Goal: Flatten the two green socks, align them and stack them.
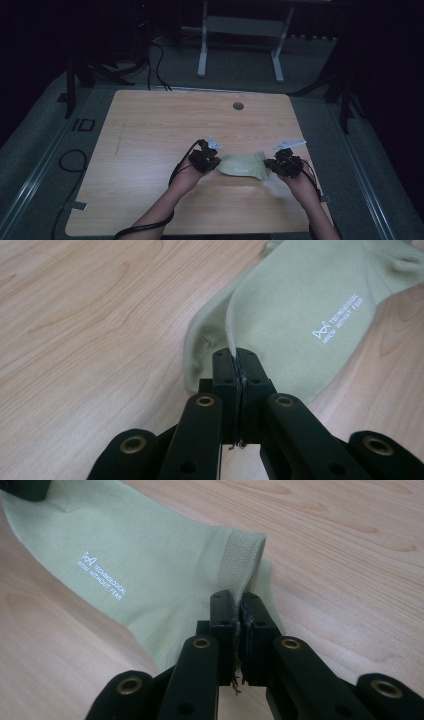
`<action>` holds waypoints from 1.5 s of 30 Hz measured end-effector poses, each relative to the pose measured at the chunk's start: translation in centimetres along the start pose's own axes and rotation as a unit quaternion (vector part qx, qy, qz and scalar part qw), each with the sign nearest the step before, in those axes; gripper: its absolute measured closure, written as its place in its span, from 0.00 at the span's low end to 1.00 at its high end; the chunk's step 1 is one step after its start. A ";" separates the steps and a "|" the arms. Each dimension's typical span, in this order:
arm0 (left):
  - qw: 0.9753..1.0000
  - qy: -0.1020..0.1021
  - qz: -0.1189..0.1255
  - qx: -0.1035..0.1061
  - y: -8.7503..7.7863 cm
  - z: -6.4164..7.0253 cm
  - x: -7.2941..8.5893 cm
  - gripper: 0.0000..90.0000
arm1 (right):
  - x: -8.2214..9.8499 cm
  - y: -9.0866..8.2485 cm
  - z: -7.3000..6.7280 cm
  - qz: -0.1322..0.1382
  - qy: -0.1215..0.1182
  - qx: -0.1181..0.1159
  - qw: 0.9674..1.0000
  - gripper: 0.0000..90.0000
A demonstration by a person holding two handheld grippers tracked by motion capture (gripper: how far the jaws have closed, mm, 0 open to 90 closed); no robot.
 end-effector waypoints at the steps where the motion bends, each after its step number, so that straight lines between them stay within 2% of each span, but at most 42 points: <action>1: 1.000 0.005 -0.005 0.002 0.3 0.0 0.0 0.98 | -0.1 0.1 0.3 0.001 0.004 0.000 1.000 0.95; 3: 1.000 0.011 -0.012 -0.003 1.0 -0.2 -0.2 0.98 | -0.2 0.4 0.7 -0.003 0.009 0.001 1.000 0.95; 10: 1.000 0.005 -0.027 -0.002 2.7 -0.4 0.0 0.98 | 0.0 1.6 2.0 -0.021 0.019 0.003 1.000 0.95; 15: 0.999 0.005 -0.039 -0.004 3.5 -0.4 0.4 0.98 | 0.4 2.6 2.4 -0.034 0.025 0.001 0.999 0.95; 18: 0.999 0.011 -0.039 0.000 3.7 -0.3 0.6 0.98 | 0.7 2.9 2.5 -0.039 0.028 0.000 0.999 0.95; 21: 0.999 0.017 -0.042 -0.007 3.9 -0.3 0.7 0.98 | 1.1 3.2 2.6 -0.044 0.029 0.002 0.999 0.94; 25: 0.999 0.013 -0.048 -0.012 4.4 -0.3 0.9 0.97 | 1.4 3.5 2.8 -0.050 0.031 0.005 0.998 0.93; 27: 0.999 0.004 -0.046 -0.010 4.6 -0.4 0.8 0.96 | 1.6 3.6 2.9 -0.053 0.031 0.008 0.998 0.90; 29: 0.999 0.004 -0.045 -0.006 4.6 -0.4 0.8 0.89 | 1.7 3.7 3.1 -0.049 0.035 0.010 0.998 0.83; 30: 0.999 0.004 -0.040 -0.015 4.5 -0.5 0.6 0.84 | 1.6 3.6 3.2 -0.046 0.038 0.009 0.998 0.79; 31: 0.999 0.003 -0.034 -0.021 4.3 -0.6 0.4 0.74 | 1.4 3.4 3.3 -0.037 0.041 0.012 0.998 0.74; 33: 1.000 -0.008 -0.017 -0.023 3.6 -0.9 -0.2 0.68 | 1.1 2.9 3.4 -0.028 0.041 0.015 0.999 0.72; 36: 1.000 -0.013 0.002 -0.023 2.6 -1.3 -0.8 0.64 | 0.5 1.9 2.9 -0.018 0.033 0.014 0.999 0.71; 38: 0.999 -0.010 0.015 -0.028 2.2 -1.3 -1.1 0.66 | 0.3 1.6 2.4 -0.014 0.026 0.014 0.999 0.71; 41: 0.999 0.004 0.020 -0.028 2.2 -0.7 -1.1 0.82 | 0.3 1.8 1.6 -0.012 0.021 0.004 1.000 0.74; 42: 0.999 0.011 0.019 -0.031 2.4 -0.5 -1.0 0.88 | 0.4 2.0 1.3 -0.014 0.017 0.003 1.000 0.76; 43: 0.999 0.018 0.024 -0.042 2.7 -0.5 -0.9 0.89 | 0.5 2.2 1.1 -0.014 0.017 0.001 1.000 0.77; 45: 0.999 0.019 0.013 -0.042 3.5 -0.3 -0.4 0.92 | 0.8 2.7 1.0 -0.015 0.018 0.002 1.000 0.83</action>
Point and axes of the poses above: each handheld gripper's, and its own axes: y roughly forward along the jaws, x roughly out of its underside, z roughly to its right, the point moved 10 cm from there along y, roughly forward along the jaws, and after that the axes turned 14 degrees about -x, right-handed, at the moved point
